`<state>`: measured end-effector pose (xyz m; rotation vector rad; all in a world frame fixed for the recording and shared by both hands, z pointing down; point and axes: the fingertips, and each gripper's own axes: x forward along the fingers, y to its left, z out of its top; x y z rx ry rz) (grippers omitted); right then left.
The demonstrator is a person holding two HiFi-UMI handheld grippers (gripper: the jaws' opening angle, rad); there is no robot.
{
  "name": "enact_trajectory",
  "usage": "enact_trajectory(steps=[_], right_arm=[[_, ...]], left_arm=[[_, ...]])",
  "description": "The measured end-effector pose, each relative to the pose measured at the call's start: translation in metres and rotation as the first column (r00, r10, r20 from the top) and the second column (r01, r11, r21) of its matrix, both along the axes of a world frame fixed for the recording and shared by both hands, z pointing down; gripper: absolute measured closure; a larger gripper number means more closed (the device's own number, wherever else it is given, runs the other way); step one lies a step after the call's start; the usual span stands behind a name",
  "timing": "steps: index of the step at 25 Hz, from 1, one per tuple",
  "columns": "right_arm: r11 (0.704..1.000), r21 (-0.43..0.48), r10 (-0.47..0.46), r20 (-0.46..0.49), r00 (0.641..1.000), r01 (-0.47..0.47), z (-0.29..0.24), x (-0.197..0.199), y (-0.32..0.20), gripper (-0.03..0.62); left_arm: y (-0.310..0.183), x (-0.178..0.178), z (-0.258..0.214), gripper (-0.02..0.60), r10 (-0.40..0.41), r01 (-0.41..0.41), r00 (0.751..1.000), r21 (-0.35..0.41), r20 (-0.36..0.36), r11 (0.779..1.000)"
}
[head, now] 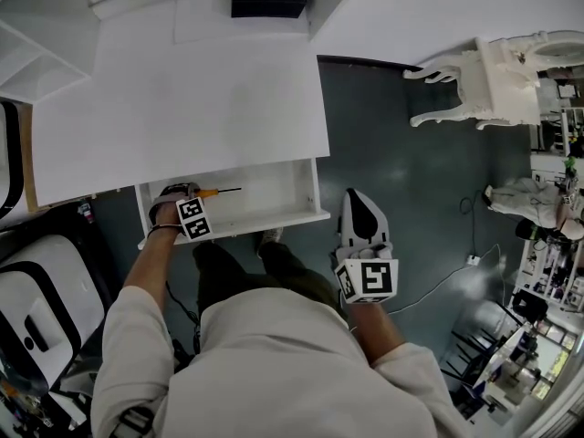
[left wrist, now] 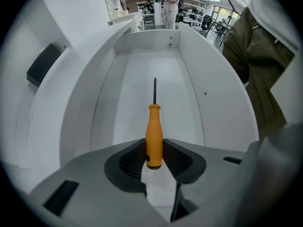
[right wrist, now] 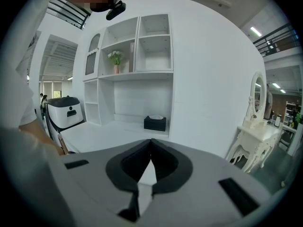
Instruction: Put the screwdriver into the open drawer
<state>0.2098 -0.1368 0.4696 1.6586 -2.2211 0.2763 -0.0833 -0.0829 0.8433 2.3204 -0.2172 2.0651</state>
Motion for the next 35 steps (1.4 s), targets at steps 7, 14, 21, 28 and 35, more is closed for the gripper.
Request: enact_trajectory(steps=[7, 14, 21, 28, 35], right_arm=[[1.0, -0.026, 0.005, -0.009, 1.0, -0.005, 0.01, 0.005, -0.002, 0.589], [0.999, -0.037, 0.009, -0.011, 1.0, -0.009, 0.016, 0.011, -0.004, 0.591], [0.999, -0.045, 0.004, -0.015, 1.0, -0.005, 0.019, 0.014, -0.009, 0.591], [0.999, -0.052, -0.001, -0.014, 1.0, 0.0, 0.02, 0.014, -0.014, 0.591], [0.998, -0.054, -0.017, -0.012, 1.0, 0.017, 0.022, 0.009, -0.019, 0.589]], left_arm=[[0.001, 0.008, 0.016, 0.469, 0.009, -0.009, 1.0, -0.028, 0.008, 1.0], [0.008, 0.014, 0.026, 0.469, 0.013, -0.012, 1.0, -0.05, 0.01, 0.999], [0.006, 0.017, 0.031, 0.469, 0.01, -0.009, 1.0, -0.059, 0.015, 0.998], [0.006, 0.016, 0.034, 0.469, 0.009, -0.008, 1.0, -0.072, 0.017, 0.997], [0.007, 0.015, 0.035, 0.468, -0.007, 0.007, 1.0, -0.076, 0.007, 0.997]])
